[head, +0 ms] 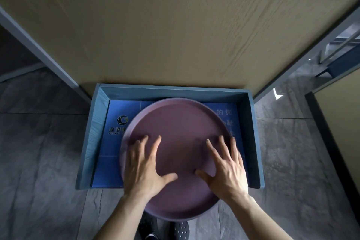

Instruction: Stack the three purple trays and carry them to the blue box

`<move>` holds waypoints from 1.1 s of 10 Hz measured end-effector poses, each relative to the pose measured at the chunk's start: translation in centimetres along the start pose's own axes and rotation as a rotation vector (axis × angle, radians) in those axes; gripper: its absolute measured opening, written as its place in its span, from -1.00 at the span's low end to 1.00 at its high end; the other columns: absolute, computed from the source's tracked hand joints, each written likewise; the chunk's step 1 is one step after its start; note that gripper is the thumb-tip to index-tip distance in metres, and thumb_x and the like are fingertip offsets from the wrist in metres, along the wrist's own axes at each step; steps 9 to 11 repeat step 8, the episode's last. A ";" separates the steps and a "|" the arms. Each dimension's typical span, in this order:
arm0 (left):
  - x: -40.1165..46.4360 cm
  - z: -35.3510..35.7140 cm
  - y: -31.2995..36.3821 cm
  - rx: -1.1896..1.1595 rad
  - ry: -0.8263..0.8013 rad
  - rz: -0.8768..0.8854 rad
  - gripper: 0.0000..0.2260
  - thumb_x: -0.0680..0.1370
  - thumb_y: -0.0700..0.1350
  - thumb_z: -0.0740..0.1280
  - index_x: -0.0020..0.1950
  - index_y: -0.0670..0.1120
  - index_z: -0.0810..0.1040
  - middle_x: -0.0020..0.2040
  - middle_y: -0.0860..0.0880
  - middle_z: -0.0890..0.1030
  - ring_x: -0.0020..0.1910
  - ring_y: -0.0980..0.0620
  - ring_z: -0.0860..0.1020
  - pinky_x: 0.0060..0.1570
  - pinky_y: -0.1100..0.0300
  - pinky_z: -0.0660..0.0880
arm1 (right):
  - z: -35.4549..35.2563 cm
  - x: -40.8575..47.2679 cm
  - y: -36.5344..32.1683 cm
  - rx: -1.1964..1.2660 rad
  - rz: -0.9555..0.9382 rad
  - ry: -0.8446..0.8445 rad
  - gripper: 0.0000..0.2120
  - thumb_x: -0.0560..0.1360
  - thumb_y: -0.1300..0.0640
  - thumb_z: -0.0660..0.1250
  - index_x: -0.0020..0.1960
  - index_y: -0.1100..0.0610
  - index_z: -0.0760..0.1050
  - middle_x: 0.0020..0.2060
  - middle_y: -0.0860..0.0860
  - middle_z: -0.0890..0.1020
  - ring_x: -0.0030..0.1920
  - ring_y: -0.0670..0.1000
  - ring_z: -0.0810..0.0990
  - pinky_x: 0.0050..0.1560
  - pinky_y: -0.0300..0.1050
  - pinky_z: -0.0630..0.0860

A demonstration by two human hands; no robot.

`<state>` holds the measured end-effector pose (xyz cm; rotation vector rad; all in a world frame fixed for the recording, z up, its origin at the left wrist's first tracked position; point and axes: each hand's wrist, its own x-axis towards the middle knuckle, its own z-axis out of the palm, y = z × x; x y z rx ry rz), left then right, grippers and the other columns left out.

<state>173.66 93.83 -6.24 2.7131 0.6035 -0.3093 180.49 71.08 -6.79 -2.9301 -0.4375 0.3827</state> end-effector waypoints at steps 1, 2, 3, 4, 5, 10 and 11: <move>-0.3 1.2 0.5 0.020 -0.104 0.023 0.21 0.07 0.52 0.41 0.56 0.31 -0.17 0.61 0.00 -0.20 0.58 -0.19 -0.18 0.54 -0.14 0.02 | 0.5 0.2 0.2 -0.060 -0.025 -0.099 0.11 0.19 -0.65 0.13 0.61 -0.21 -0.09 0.63 0.05 -0.07 0.57 0.22 -0.35 0.57 0.22 0.01; -0.4 1.7 0.2 0.049 -0.095 0.031 0.23 0.07 0.52 0.42 0.55 0.31 -0.23 0.62 -0.02 -0.26 0.58 -0.21 -0.23 0.55 -0.12 -0.02 | 0.8 0.1 0.4 -0.081 -0.031 -0.129 0.21 0.12 -0.71 0.06 0.60 -0.20 -0.22 0.63 0.05 -0.18 0.53 0.21 -0.47 0.56 0.25 -0.02; -0.4 1.9 0.1 0.060 -0.058 0.041 0.22 0.08 0.54 0.38 0.55 0.32 -0.25 0.62 -0.01 -0.25 0.58 -0.20 -0.23 0.55 -0.11 -0.02 | 0.9 0.3 0.6 -0.077 -0.030 -0.128 0.21 0.13 -0.70 0.07 0.60 -0.20 -0.25 0.63 0.06 -0.19 0.52 0.20 -0.50 0.56 0.26 -0.03; -0.4 2.1 0.2 0.056 -0.036 0.039 0.22 0.07 0.55 0.38 0.54 0.33 -0.25 0.63 0.00 -0.24 0.58 -0.19 -0.21 0.53 -0.11 0.05 | 1.0 0.3 0.7 -0.070 -0.034 -0.129 0.20 0.13 -0.70 0.07 0.59 -0.22 -0.27 0.62 0.05 -0.22 0.51 0.19 -0.52 0.56 0.25 -0.04; -0.4 1.7 0.6 0.063 -0.039 0.030 0.22 0.08 0.53 0.41 0.55 0.32 -0.22 0.63 -0.02 -0.21 0.59 -0.21 -0.19 0.53 -0.12 0.05 | 0.7 0.3 0.6 -0.072 -0.025 -0.148 0.19 0.13 -0.69 0.08 0.59 -0.23 -0.29 0.62 0.04 -0.24 0.51 0.19 -0.52 0.56 0.25 -0.06; -1.1 -2.1 2.6 0.159 -0.107 0.069 0.15 0.20 0.46 0.43 0.60 0.21 -0.16 0.64 -0.07 -0.14 0.61 -0.15 -0.11 0.55 -0.11 -0.15 | -3.4 0.4 -1.0 -0.136 -0.022 -0.223 0.04 0.28 -0.60 0.12 0.61 -0.19 -0.10 0.62 0.07 -0.20 0.58 0.19 -0.35 0.56 0.25 -0.22; -1.1 -2.1 2.6 0.159 -0.107 0.069 0.15 0.20 0.46 0.43 0.60 0.21 -0.16 0.64 -0.07 -0.14 0.61 -0.15 -0.11 0.55 -0.11 -0.15 | -3.4 0.4 -1.0 -0.136 -0.022 -0.223 0.04 0.28 -0.60 0.12 0.61 -0.19 -0.10 0.62 0.07 -0.20 0.58 0.19 -0.35 0.56 0.25 -0.22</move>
